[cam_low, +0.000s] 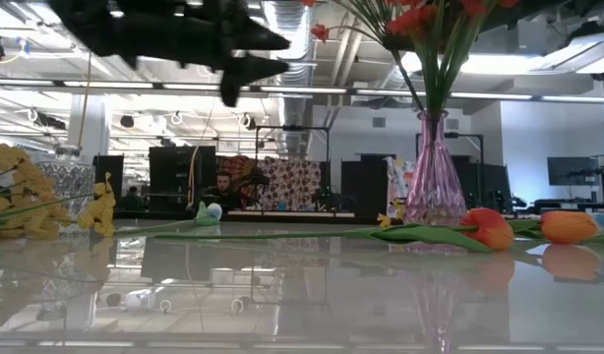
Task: Sort flowers into vase by color
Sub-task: Put the orange flowers into the violet vase
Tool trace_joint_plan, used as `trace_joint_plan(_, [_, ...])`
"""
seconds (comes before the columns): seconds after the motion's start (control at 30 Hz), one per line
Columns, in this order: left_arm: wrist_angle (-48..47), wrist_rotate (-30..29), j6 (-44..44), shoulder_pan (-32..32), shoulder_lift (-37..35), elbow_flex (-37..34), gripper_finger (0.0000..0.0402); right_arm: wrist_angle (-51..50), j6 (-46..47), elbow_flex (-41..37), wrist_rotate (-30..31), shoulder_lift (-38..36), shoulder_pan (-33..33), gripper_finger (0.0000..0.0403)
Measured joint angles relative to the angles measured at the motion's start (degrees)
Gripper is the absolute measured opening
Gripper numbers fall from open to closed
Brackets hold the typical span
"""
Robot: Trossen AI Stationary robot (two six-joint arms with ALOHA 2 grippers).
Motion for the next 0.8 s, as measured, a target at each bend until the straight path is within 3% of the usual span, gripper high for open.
trace_joint_plan(0.13, [3.3,0.8,1.6,0.0,9.7,7.9,0.0167,0.1,0.0,0.0,0.0,0.0,0.0,0.0029])
trace_joint_plan(0.43, [4.3,12.9,1.7,0.0,28.1,23.9,0.0167,0.5,0.0,0.1,-0.2,0.0,0.0,0.0029])
trace_joint_plan(0.8, [5.1,14.5,3.8,0.0,32.8,31.4,0.0167,0.5,1.2,0.1,-0.2,0.0,0.4,0.0029])
